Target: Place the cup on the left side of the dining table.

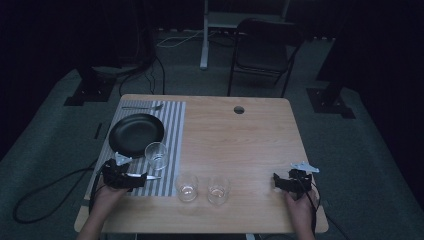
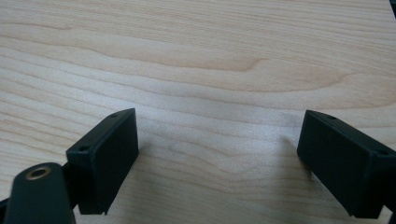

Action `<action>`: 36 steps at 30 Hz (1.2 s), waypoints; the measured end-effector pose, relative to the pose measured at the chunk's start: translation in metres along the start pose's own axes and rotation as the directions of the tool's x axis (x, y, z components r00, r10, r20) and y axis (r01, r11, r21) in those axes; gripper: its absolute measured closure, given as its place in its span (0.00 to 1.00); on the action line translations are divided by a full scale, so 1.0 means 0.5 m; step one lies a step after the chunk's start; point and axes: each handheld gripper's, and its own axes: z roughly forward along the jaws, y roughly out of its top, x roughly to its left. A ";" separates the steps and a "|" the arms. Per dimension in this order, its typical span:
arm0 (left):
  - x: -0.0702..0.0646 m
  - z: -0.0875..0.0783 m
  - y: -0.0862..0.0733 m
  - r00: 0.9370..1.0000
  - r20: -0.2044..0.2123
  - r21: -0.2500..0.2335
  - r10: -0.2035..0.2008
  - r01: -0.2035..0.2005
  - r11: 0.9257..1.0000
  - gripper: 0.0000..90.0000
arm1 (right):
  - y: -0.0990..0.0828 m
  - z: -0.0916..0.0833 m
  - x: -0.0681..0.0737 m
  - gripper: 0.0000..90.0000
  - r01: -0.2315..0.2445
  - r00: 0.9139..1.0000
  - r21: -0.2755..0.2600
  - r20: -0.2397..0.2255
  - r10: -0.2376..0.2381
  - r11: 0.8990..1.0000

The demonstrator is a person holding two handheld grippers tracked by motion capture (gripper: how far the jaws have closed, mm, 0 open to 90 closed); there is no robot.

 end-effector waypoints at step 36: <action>0.068 0.002 -0.121 0.990 -0.078 -0.045 -0.120 0.116 0.992 0.00 | 0.000 0.000 0.000 0.14 -0.002 1.000 0.001 0.000 0.002 1.000</action>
